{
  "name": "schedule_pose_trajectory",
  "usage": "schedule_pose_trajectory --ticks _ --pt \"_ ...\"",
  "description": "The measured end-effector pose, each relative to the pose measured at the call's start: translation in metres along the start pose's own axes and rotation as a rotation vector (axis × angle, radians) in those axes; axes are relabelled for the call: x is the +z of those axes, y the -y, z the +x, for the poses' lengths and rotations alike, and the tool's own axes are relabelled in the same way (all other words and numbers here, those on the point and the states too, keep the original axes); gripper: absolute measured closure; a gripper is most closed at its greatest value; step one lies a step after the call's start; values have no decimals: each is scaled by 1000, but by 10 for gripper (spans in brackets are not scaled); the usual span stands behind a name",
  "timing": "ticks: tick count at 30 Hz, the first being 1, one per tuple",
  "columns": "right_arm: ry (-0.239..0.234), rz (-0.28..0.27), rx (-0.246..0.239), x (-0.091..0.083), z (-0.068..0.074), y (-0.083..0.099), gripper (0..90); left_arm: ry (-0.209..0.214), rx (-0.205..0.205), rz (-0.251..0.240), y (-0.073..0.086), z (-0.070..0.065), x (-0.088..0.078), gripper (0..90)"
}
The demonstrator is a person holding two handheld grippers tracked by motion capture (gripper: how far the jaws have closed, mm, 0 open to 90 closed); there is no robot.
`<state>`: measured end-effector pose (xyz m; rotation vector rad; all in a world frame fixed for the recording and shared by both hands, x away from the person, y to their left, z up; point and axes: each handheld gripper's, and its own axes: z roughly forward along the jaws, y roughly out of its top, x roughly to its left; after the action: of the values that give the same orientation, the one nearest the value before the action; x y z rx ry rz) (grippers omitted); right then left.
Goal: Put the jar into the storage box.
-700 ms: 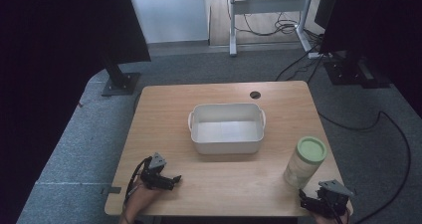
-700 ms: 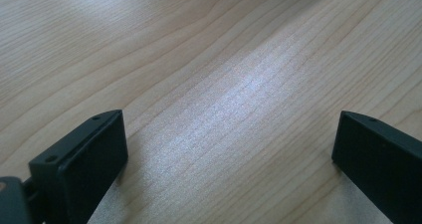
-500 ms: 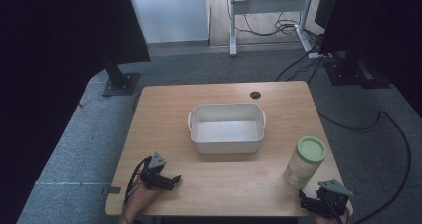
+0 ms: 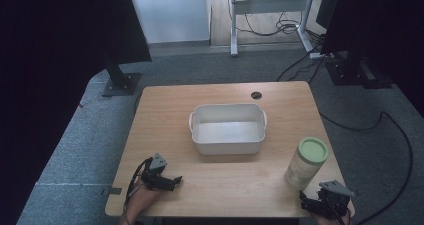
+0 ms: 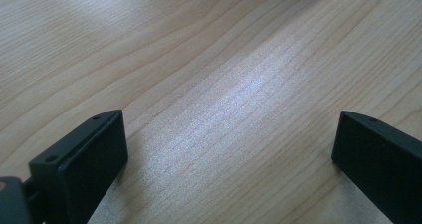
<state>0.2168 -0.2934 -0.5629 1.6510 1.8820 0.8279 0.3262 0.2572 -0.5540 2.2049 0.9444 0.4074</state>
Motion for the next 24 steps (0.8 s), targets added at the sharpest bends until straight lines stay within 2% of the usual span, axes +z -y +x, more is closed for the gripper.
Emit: schedule_pose_trajectory --ticks 8,17,24 --pt "-12 -6 -12 0 -1 0 27 0 1 1 0 0 0 8" --pt "-58 -25 -2 -2 -1 -1 38 0 1 0 0 0 0 8" --pt "-76 -67 -6 -9 2 -9 33 0 0 0 0 0 0 8"
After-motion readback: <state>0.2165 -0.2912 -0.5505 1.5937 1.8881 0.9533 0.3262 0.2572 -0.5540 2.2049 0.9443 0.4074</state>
